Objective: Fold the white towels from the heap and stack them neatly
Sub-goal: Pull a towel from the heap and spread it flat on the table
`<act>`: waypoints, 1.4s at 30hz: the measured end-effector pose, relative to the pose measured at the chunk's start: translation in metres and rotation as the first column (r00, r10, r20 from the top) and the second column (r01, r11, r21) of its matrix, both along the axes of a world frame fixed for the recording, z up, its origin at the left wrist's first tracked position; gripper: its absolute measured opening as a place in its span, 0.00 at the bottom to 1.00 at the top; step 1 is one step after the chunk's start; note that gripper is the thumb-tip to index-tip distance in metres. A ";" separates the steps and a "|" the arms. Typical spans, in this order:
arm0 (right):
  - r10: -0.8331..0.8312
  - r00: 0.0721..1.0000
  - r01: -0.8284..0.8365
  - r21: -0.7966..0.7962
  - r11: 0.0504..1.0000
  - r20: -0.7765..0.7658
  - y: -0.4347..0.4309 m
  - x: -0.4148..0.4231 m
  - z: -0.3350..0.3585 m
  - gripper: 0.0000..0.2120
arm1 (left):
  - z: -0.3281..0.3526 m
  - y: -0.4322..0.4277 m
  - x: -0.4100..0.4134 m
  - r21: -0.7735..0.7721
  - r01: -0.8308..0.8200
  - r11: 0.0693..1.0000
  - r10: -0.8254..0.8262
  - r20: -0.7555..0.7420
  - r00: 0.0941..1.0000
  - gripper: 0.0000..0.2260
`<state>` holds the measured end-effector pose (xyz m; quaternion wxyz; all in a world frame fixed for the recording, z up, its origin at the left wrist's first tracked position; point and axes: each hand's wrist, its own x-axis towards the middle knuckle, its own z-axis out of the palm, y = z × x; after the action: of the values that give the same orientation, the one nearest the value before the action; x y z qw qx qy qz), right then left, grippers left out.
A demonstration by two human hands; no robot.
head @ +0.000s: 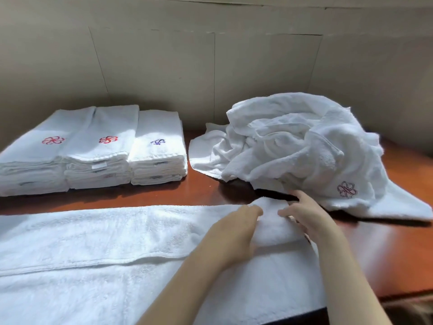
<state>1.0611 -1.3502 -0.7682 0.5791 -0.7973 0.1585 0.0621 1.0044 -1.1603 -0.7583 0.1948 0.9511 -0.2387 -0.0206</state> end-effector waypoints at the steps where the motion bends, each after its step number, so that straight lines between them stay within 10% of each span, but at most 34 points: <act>1: 0.011 0.999 -0.006 -0.103 0.995 0.038 0.004 -0.001 0.001 0.26 | 0.003 0.005 -0.001 0.008 -0.029 1.000 0.029 -0.010 1.000 0.19; 4: -0.030 0.994 0.046 -0.155 0.987 0.102 0.004 -0.006 0.010 0.28 | 0.007 0.018 -0.009 0.105 -0.002 0.995 0.001 0.005 1.000 0.10; 8: -0.287 0.935 0.255 0.166 0.953 0.210 -0.021 -0.013 0.027 0.30 | 0.005 0.035 -0.017 -0.042 0.077 0.996 -0.081 -0.103 0.991 0.07; 13: -0.183 0.973 0.222 -0.361 0.906 0.138 -0.012 -0.011 0.003 0.24 | -0.019 0.070 0.005 0.128 -0.207 0.970 0.186 0.159 0.970 0.20; 17: -0.080 0.979 0.165 -0.501 0.850 0.186 -0.008 0.002 -0.007 0.22 | -0.042 0.098 0.011 0.248 -0.292 0.924 0.312 -0.043 0.949 0.27; 22: -0.164 0.852 0.391 -0.398 0.830 0.497 -0.007 0.020 -0.006 0.18 | -0.044 0.109 0.008 0.191 -0.251 0.949 0.273 -0.097 0.957 0.30; 25: -0.103 0.927 0.278 -0.473 0.836 0.362 -0.010 0.027 -0.016 0.19 | -0.042 0.119 0.005 0.194 -0.257 0.947 0.282 -0.112 0.953 0.30; 29: -0.052 0.976 0.084 -0.144 0.986 0.212 -0.019 0.025 -0.006 0.32 | -0.040 0.134 0.001 0.234 -0.309 0.922 0.334 -0.073 0.940 0.30; 34: -0.155 0.979 0.199 -0.481 0.854 0.131 -0.016 0.028 -0.008 0.24 | -0.041 0.151 0.003 0.272 -0.468 0.841 0.495 -0.033 0.869 0.33; 42: -0.337 0.812 0.532 -0.365 0.764 0.477 0.001 0.041 -0.006 0.12 | -0.052 0.153 -0.003 0.225 -0.513 0.828 0.519 0.036 0.854 0.42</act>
<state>1.1019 -1.3496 -0.7738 0.3791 -0.8513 0.2364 -0.2751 1.0014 -1.0077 -0.8101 0.0863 0.9957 0.0333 -0.0069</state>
